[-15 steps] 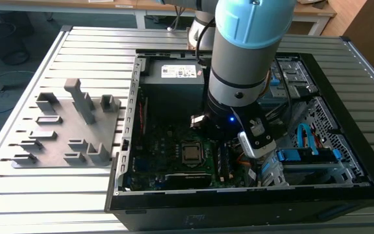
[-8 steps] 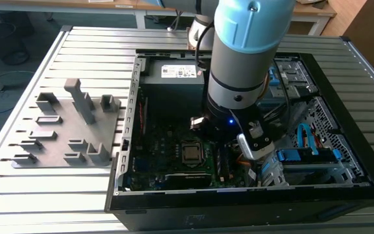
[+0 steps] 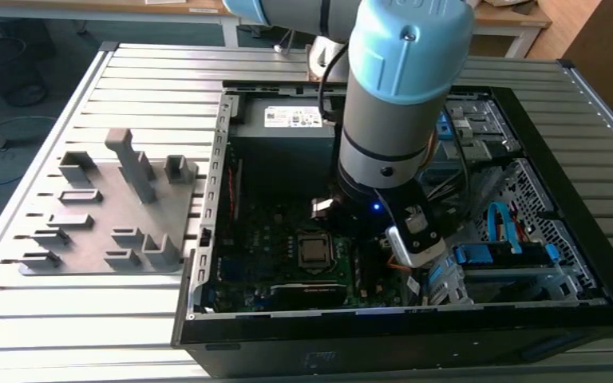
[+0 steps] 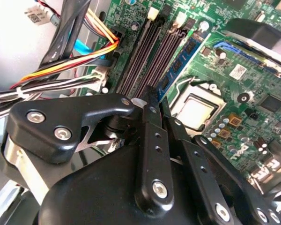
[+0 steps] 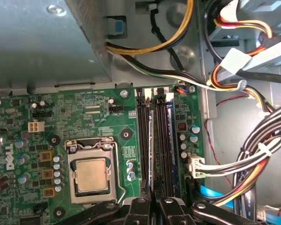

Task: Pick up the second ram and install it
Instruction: 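Insert the second ram into the second slot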

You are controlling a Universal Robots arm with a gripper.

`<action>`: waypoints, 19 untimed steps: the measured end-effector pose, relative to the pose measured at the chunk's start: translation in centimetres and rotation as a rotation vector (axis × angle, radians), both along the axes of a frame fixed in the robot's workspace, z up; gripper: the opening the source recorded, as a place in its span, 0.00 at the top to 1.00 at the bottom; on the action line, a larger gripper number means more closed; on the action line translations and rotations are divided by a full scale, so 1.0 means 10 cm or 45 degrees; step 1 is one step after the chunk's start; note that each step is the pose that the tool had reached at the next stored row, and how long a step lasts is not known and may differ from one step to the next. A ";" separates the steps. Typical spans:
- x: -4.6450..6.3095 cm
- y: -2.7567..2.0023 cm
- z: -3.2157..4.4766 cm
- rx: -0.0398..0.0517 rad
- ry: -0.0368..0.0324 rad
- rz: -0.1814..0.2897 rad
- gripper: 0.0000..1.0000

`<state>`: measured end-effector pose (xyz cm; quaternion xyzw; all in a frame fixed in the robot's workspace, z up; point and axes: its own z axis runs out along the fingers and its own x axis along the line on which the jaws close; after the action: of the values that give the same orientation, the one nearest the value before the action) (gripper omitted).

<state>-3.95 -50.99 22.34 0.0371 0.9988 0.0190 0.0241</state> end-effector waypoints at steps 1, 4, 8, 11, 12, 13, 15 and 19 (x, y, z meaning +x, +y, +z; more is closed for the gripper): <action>0.00 0.001 -0.006 0.000 -0.0001 0.013 0.86; 0.00 0.013 -0.023 -0.002 0.0002 0.017 0.86; 0.00 0.038 -0.049 -0.002 0.0001 -0.007 0.86; 0.00 0.049 -0.062 -0.005 0.0001 -0.012 0.86; 0.00 0.050 -0.067 -0.005 0.0000 -0.012 0.86; 0.00 0.051 -0.071 -0.006 0.0000 -0.012 0.86; 0.00 0.055 -0.080 -0.008 0.0000 -0.012 0.86; 0.00 0.070 -0.102 -0.010 0.0000 -0.012 0.86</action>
<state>-3.95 -50.29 21.32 0.0419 0.9987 0.0151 0.0244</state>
